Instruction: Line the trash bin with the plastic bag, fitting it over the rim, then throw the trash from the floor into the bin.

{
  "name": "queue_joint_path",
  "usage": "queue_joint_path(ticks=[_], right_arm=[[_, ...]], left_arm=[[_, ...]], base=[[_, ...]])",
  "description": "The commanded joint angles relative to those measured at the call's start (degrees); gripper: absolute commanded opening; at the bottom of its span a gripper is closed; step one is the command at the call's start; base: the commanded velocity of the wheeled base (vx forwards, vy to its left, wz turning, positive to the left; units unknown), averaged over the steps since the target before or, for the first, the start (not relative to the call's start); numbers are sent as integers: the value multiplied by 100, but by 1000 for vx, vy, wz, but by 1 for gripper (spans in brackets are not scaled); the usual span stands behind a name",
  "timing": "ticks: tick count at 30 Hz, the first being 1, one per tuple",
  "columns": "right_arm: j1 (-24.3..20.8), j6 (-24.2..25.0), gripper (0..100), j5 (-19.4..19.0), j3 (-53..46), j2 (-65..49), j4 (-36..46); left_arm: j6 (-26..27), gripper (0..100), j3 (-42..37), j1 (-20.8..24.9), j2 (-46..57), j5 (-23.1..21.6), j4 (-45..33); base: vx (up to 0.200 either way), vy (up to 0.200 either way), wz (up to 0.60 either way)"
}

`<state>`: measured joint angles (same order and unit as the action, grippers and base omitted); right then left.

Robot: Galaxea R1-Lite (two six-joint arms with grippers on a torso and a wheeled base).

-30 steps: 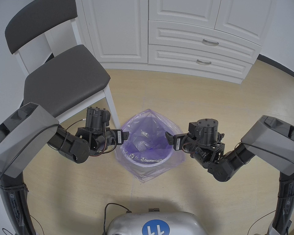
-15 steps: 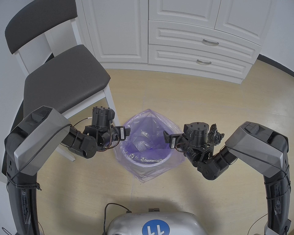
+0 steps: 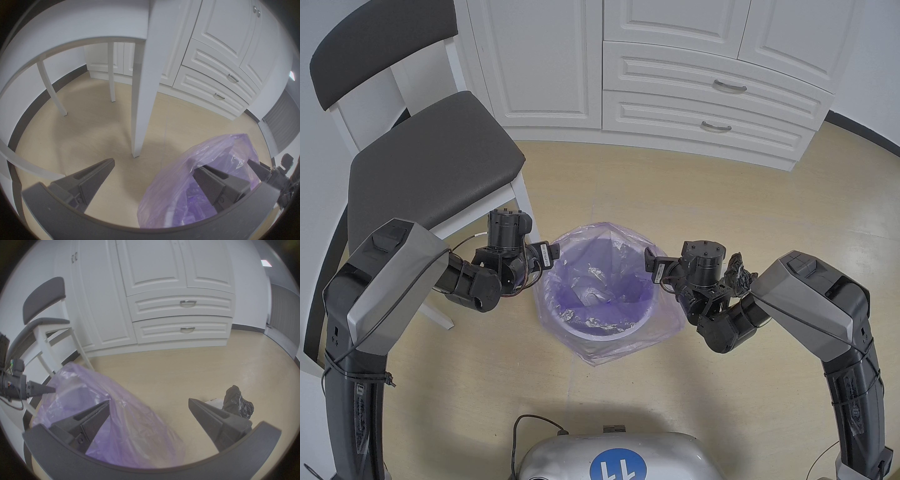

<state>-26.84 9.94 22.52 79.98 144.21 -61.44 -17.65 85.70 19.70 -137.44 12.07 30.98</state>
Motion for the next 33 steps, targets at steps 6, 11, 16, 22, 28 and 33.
queue_joint_path(ticks=[6, 11, 16, 22, 28, 33], right_arm=[[92, 175, 100, 42, 659, 371, -17], [223, 395, 100, 34, 1178, 669, -17], [303, 492, 100, 25, 1432, 845, 1], [382, 571, 100, 25, 1925, 1170, 1], [443, 580, 100, 16, 2171, 1416, 9], [417, 791, 100, 16, 2259, 1504, 80]], left_arm=[[-142, 100, 430, -36, -292, 24, 49], [-573, 100, 1045, -63, -626, 59, 31], [-590, 100, 1423, -80, -916, 349, 40], [-617, 100, 1581, -80, -1083, 349, 163], [-608, 100, 1757, -80, -1321, 349, 374], [-608, 100, 1819, -72, -1409, 349, 383]], base=[[0, 0, 0], [0, 0, 0], [0, 0, 0], [0, 0, 0], [0, 0, 0], [0, 0, 0]])
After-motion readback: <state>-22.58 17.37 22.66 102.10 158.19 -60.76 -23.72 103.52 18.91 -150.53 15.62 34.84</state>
